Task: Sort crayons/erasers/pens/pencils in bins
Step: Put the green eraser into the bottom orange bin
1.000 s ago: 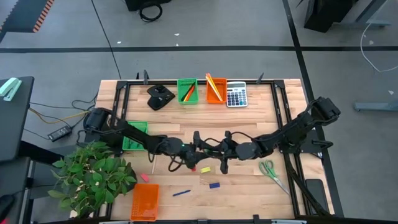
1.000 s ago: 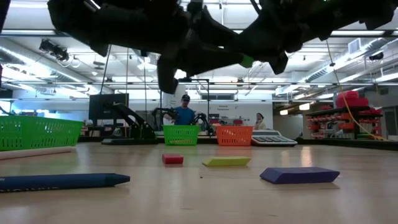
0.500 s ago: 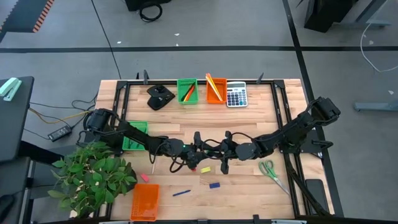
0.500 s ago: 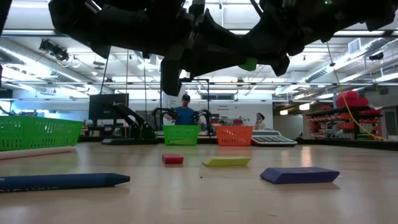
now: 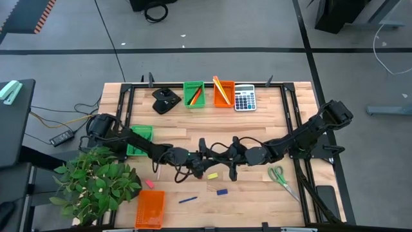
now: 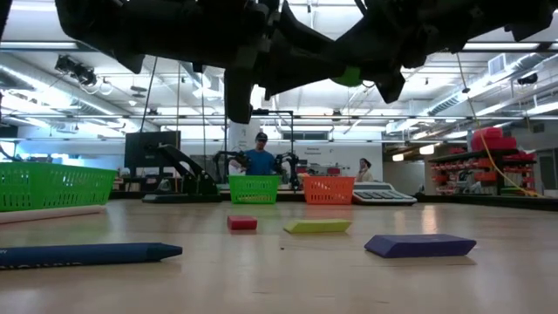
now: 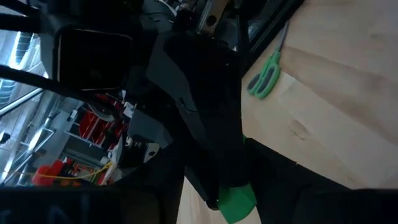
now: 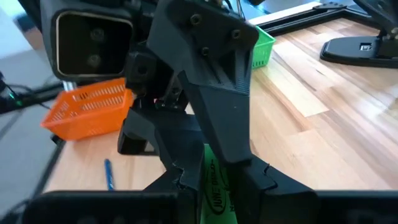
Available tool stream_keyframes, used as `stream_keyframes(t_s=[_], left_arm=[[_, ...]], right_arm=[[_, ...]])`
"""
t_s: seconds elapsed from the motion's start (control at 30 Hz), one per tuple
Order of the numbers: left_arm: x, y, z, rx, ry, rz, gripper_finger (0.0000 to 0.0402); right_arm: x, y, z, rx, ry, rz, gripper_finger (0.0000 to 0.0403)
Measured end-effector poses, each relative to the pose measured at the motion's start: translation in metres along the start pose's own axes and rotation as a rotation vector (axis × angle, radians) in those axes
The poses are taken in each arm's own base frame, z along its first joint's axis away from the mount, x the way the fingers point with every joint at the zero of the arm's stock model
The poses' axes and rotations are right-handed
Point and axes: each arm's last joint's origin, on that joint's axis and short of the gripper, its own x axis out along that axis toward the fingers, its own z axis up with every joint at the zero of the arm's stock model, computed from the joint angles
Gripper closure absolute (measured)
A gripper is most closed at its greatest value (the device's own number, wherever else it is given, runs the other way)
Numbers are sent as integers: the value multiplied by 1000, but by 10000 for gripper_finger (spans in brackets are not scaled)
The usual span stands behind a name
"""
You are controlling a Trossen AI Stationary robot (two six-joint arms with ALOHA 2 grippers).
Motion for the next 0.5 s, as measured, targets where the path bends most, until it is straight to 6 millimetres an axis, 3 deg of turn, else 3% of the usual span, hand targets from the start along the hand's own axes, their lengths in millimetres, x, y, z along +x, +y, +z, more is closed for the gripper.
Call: stream_keyframes(t_s=[0.5], left_arm=[[-4,-4,9,-90,23,69,308]], right_arm=[[-1,2,4,61,-41,14,329]])
